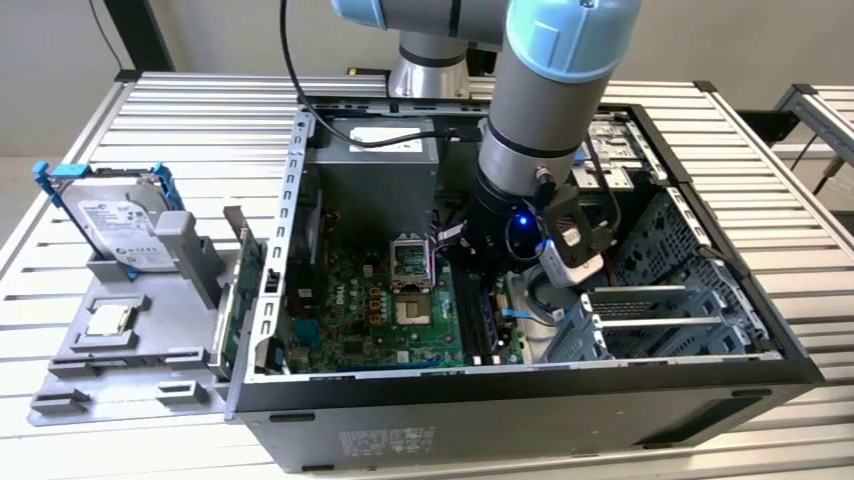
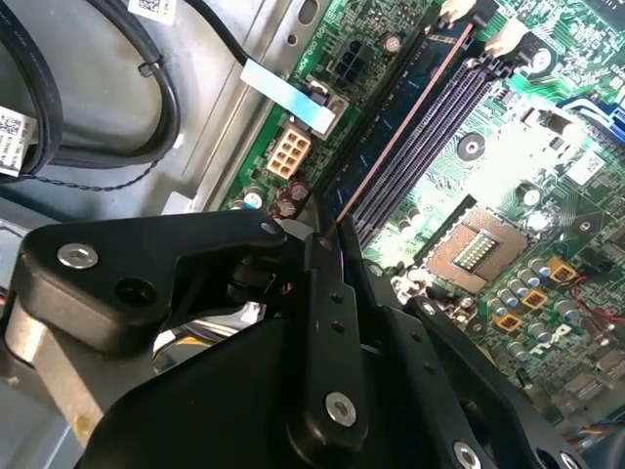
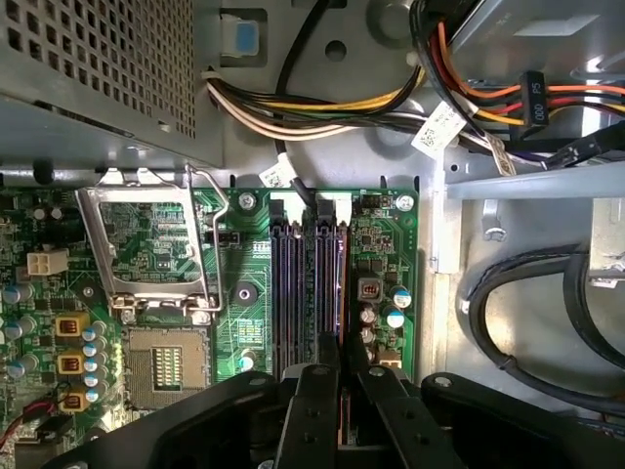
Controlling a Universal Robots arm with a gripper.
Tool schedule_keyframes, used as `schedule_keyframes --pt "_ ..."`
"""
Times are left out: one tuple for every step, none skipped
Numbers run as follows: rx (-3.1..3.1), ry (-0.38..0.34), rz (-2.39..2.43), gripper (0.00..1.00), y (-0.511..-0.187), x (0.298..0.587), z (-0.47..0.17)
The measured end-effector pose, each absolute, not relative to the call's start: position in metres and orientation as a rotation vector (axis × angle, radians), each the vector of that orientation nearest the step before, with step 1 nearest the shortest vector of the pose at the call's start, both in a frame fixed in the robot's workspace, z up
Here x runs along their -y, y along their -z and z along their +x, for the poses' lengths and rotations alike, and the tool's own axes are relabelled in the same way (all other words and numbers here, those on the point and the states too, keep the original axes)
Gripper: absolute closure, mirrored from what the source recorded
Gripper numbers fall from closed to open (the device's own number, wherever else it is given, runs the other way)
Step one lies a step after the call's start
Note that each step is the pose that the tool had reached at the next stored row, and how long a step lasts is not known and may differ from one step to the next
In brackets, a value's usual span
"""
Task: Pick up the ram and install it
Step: 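Insert the ram into the slot, then press down the ram until it locks into place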
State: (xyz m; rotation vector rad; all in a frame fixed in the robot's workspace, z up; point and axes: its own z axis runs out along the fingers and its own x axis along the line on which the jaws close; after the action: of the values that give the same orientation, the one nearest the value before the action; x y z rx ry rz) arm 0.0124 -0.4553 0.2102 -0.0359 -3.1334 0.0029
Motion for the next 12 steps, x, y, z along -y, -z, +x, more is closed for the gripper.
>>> schedule_keyframes --pt "3.133 -0.003 -0.036 1.00 -0.210 0.455 0.013" --pt "3.133 -0.003 -0.036 1.00 -0.210 0.455 0.013" --pt "3.133 -0.003 -0.036 1.00 -0.210 0.455 0.013" --pt "3.133 -0.002 -0.036 0.00 -0.210 0.455 0.013" --pt "3.134 -0.002 -0.036 0.00 -0.210 0.455 0.013" --pt "3.134 -0.003 -0.035 0.00 -0.210 0.455 0.013" --pt "3.133 -0.002 -0.036 0.00 -0.211 0.455 0.013" --pt "3.133 -0.002 -0.043 0.00 -0.214 0.455 0.013" --pt "3.133 -0.001 -0.052 0.00 -0.218 0.455 0.013" --pt "3.133 -0.001 -0.052 0.00 -0.223 0.455 0.013" --pt "3.133 0.000 -0.051 0.00 -0.227 0.455 0.013" --pt "3.133 -0.001 -0.051 0.00 -0.232 0.455 0.013"
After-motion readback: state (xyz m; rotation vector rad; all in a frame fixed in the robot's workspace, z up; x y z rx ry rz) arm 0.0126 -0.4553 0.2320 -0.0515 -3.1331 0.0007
